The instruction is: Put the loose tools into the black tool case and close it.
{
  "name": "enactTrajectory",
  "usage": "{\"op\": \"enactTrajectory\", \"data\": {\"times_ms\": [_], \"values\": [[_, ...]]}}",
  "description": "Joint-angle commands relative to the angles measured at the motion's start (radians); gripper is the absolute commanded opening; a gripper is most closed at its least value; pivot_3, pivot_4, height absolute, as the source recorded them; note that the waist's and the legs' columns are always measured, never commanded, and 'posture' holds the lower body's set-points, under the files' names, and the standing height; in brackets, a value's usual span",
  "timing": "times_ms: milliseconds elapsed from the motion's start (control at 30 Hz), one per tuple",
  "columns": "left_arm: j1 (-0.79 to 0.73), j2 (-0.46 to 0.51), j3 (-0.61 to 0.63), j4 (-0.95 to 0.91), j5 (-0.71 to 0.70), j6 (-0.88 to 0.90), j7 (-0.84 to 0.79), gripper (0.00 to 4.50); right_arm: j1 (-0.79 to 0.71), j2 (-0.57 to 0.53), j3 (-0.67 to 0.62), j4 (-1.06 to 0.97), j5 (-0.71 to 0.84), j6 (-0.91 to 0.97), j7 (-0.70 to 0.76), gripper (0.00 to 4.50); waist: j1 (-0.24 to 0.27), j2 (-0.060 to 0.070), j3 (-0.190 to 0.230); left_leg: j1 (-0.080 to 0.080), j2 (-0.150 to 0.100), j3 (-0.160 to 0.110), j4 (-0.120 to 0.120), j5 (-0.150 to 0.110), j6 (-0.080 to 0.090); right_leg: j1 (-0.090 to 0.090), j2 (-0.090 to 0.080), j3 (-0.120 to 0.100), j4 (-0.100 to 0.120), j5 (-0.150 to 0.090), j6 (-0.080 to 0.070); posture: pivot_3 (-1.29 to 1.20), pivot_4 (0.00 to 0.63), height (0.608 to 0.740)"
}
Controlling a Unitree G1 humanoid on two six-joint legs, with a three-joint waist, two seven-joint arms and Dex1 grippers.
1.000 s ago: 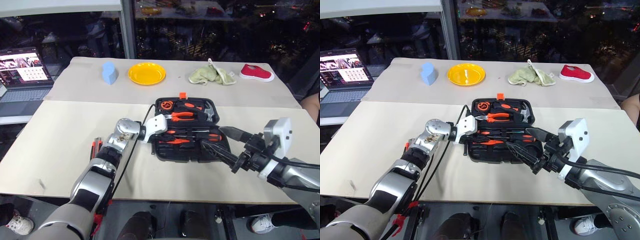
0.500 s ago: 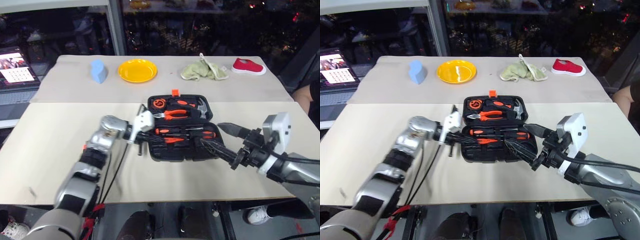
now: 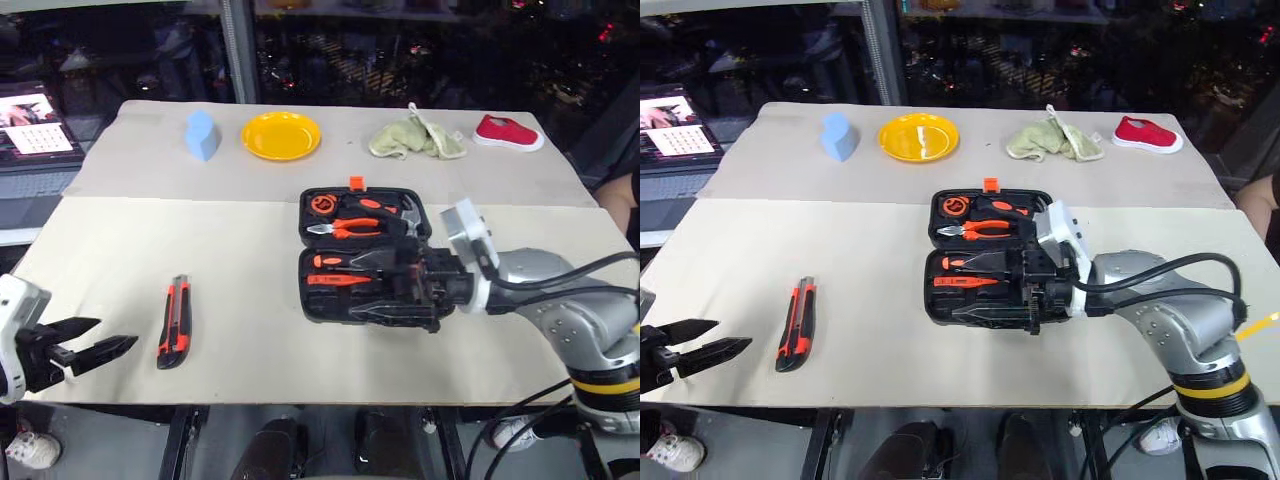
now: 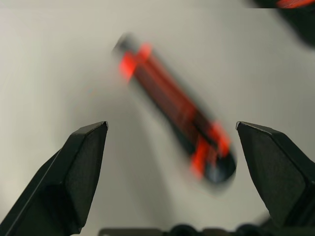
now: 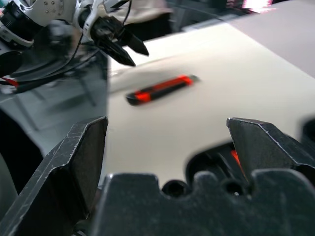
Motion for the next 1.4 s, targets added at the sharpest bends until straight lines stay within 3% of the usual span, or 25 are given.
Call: {"op": "enactTrajectory", "data": {"times_ms": [33, 233, 433, 667, 800, 867, 933, 1000, 1167, 1267, 1400], "values": [[-0.064, 0.045, -0.082, 0.043, -0.122, 0.084, 0.182, 4.49, 0.027, 0.012, -0.048, -0.038, -0.009, -0.023, -0.029, 4.5, -0.009, 0.0, 0.0, 0.001, 0.0, 0.0, -0.001, 0.001, -0.001, 0.0, 0.0, 0.0, 0.001, 0.0, 0.0, 0.0, 0.15, 0.74], [-0.223, 0.126, -0.32, 0.231, -0.378, 0.084, 0.538, 4.49, 0.11, 0.05, -0.072, -0.109, -0.034, -0.033, -0.117, 4.5, -0.024, -0.001, 0.0, 0.001, 0.0, 0.0, -0.014, 0.005, -0.008, -0.005, 0.0, 0.001, 0.002, 0.001, -0.005, 0.0, 0.15, 0.74], [-0.306, 0.14, -0.467, 0.344, -0.612, 0.084, 0.796, 4.49, 0.164, 0.067, -0.089, -0.165, -0.043, -0.036, -0.181, 4.5, -0.029, -0.001, 0.0, 0.0, 0.0, 0.0, -0.016, 0.005, -0.009, -0.006, 0.002, 0.002, 0.002, 0.0, -0.007, 0.0, 0.15, 0.74], [-0.318, 0.127, -0.545, 0.404, -0.706, 0.084, 0.969, 4.49, 0.181, 0.075, -0.108, -0.186, -0.046, -0.04, -0.216, 4.5, -0.025, 0.002, -0.002, 0.01, 0.0, 0.001, -0.016, 0.005, -0.009, 0.001, 0.001, 0.003, 0.001, 0.0, -0.007, 0.0, 0.15, 0.74], [-0.314, 0.093, -0.547, 0.425, -0.73, 0.084, 1.022, 3.51, 0.188, 0.064, -0.129, -0.183, -0.044, -0.04, -0.222, 4.5, -0.027, 0.006, -0.004, 0.012, 0.0, 0.002, -0.016, 0.005, -0.01, 0.002, 0.001, 0.004, 0.002, 0.0, -0.007, 0.0, 0.15, 0.74], [-0.31, 0.082, -0.544, 0.431, -0.729, 0.084, 1.031, 2.75, 0.19, 0.057, -0.136, -0.194, -0.038, -0.032, -0.222, 4.5, -0.024, 0.007, -0.005, 0.012, 0.0, 0.002, -0.016, 0.006, -0.01, 0.001, 0.001, 0.004, 0.003, 0.0, -0.007, 0.0, 0.15, 0.74], [-0.31, 0.07, -0.535, 0.442, -0.724, 0.084, 1.037, 1.97, 0.188, 0.049, -0.147, -0.198, -0.032, -0.027, -0.22, 4.5, -0.024, 0.008, -0.005, 0.012, 0.0, 0.002, -0.016, 0.006, -0.01, 0.001, 0.001, 0.004, 0.003, 0.0, -0.007, 0.0, 0.15, 0.74], [-0.302, 0.061, -0.522, 0.447, -0.7, 0.084, 1.028, 1.61, 0.185, 0.05, -0.163, -0.198, -0.016, -0.018, -0.231, 4.5, -0.023, 0.008, -0.005, 0.012, 0.0, 0.002, -0.016, 0.006, -0.01, 0.002, 0.001, 0.003, 0.003, 0.0, -0.007, 0.0, 0.15, 0.74], [-0.323, 0.082, -0.52, 0.446, -0.596, 0.049, 0.933, 1.61, 0.212, 0.03, -0.184, -0.228, 0.006, 0.0, -0.244, 4.5, -0.022, 0.012, -0.007, 0.012, 0.0, 0.002, -0.016, 0.006, -0.01, 0.002, 0.0, 0.004, 0.003, -0.001, -0.007, 0.0, 0.15, 0.74], [-0.4, 0.158, -0.633, 0.437, -0.471, -0.098, 0.74, 1.61, 0.222, 0.013, -0.203, -0.241, 0.028, 0.01, -0.254, 4.5, -0.02, 0.012, -0.007, 0.012, 0.0, 0.002, -0.016, 0.007, -0.012, 0.007, 0.0, 0.003, 0.003, -0.001, -0.007, 0.0, 0.15, 0.74], [-0.595, 0.252, -0.877, 0.44, -0.253, -0.365, 0.341, 1.61, 0.254, -0.015, -0.234, -0.259, 0.042, 0.024, -0.271, 4.5, -0.009, 0.005, -0.004, 0.011, 0.0, 0.001, -0.016, 0.008, -0.014, 0.009, 0.0, 0.001, 0.001, -0.001, -0.007, 0.0, 0.15, 0.74]]}}
